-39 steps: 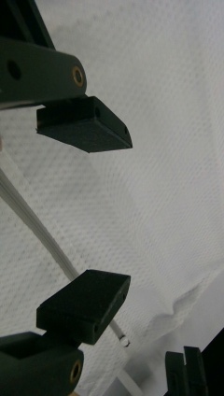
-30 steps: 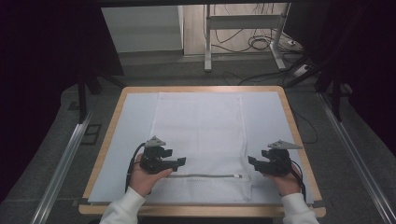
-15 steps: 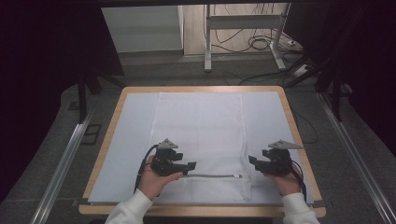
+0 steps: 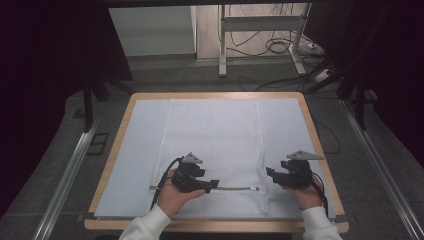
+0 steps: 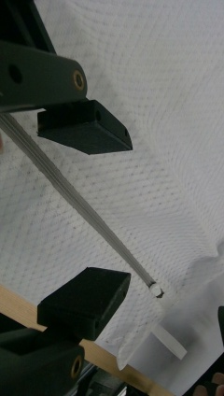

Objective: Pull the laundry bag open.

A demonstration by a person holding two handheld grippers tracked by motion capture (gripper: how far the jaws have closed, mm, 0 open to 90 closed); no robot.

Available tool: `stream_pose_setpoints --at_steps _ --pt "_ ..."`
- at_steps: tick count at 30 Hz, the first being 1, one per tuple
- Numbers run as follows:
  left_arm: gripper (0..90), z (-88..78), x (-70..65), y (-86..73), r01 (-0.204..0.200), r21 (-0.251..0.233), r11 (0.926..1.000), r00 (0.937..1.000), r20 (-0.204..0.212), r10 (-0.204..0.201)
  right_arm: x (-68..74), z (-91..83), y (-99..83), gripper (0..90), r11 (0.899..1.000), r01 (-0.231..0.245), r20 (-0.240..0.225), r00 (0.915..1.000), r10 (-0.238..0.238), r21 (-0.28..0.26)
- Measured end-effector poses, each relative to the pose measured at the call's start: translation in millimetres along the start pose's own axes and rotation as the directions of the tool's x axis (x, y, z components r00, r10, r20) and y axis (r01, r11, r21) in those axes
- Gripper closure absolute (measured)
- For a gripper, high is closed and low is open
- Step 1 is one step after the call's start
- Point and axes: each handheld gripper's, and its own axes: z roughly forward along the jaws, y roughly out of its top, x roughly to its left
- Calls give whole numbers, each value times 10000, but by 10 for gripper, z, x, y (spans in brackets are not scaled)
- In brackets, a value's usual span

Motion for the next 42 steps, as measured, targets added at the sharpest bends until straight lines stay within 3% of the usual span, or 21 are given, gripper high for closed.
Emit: stream_pose_setpoints --at_steps 8,12,25,32,42 --pt "319 54 -73 14 -191 194 9996 9995 256 186 -11 -21 2 327 10000 -62 17 10000 62 -19" --pt "320 43 -75 28 -65 119 9999 9993 374 61 -26 -40 6 328 9999 -130 66 9999 131 -88" --pt "325 227 -250 95 -184 361 9992 9980 617 162 -57 -56 -5 323 9996 -251 154 9996 253 -153" --pt "329 308 -357 120 -456 539 9975 9959 807 412 -68 -63 -13 322 9995 -254 165 9995 257 -166" --pt "332 384 -406 153 -498 652 9966 9940 1007 431 -83 -60 -19 323 9995 -315 212 9993 317 -94"
